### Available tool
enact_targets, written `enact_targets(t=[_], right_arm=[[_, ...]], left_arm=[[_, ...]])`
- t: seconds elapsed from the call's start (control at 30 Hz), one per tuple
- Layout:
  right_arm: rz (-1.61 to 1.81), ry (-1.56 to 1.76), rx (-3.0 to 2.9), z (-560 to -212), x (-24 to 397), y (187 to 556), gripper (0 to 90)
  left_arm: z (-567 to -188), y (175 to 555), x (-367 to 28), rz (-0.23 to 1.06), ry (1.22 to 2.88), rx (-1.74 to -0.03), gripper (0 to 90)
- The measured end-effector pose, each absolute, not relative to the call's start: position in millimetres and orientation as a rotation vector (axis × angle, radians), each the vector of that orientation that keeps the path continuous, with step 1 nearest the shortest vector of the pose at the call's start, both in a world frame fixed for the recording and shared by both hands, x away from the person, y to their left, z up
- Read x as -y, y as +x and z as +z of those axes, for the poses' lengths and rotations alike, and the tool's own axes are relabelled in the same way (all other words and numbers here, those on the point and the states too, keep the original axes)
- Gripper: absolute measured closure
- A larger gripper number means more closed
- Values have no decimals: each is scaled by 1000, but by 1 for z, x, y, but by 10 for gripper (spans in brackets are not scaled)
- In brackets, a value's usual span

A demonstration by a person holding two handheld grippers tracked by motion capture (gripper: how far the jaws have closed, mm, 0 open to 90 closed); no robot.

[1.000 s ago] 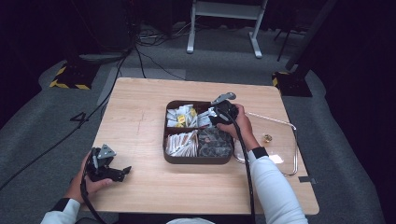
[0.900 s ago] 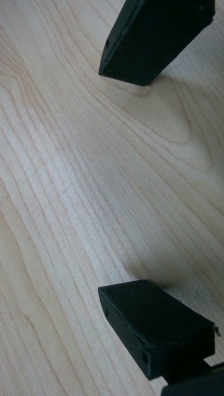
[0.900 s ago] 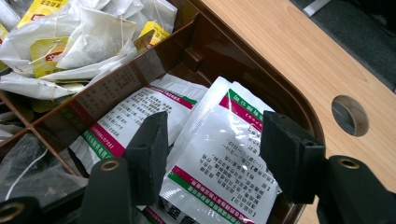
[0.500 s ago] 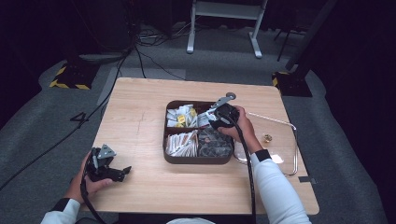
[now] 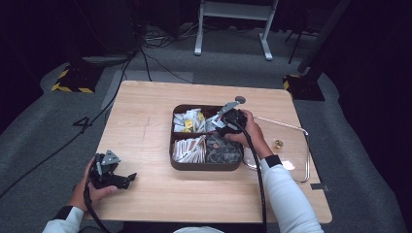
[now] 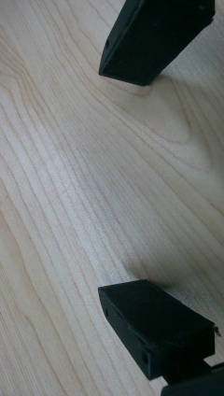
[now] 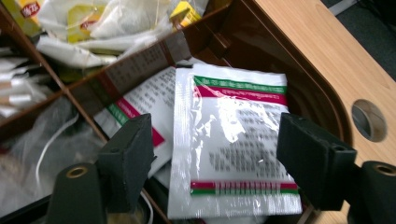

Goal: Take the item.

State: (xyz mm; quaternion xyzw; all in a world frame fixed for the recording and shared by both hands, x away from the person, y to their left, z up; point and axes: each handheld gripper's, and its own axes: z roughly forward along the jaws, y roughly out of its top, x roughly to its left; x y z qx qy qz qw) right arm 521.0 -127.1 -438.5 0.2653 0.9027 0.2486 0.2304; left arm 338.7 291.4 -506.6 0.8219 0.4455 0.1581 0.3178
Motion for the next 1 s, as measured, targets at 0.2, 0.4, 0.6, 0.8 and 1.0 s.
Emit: enact_targets(t=[0.2,0.4,0.6,0.8,1.0], right_arm=[[636,740,-2465,-441,121,529,407],[620,704,-2431,-439,122,527,624],[572,677,-2367,-439,122,525,673],[509,664,-2348,-443,124,530,629],[475,601,-2312,-442,118,531,777]], left_arm=[[-507,339,-291,417,2160,-1172,5],[-507,338,-291,414,2162,-1174,5],[-507,338,-291,416,2160,-1174,5],[-507,339,-291,419,2160,-1173,5],[-507,339,-291,418,2160,-1173,5]])
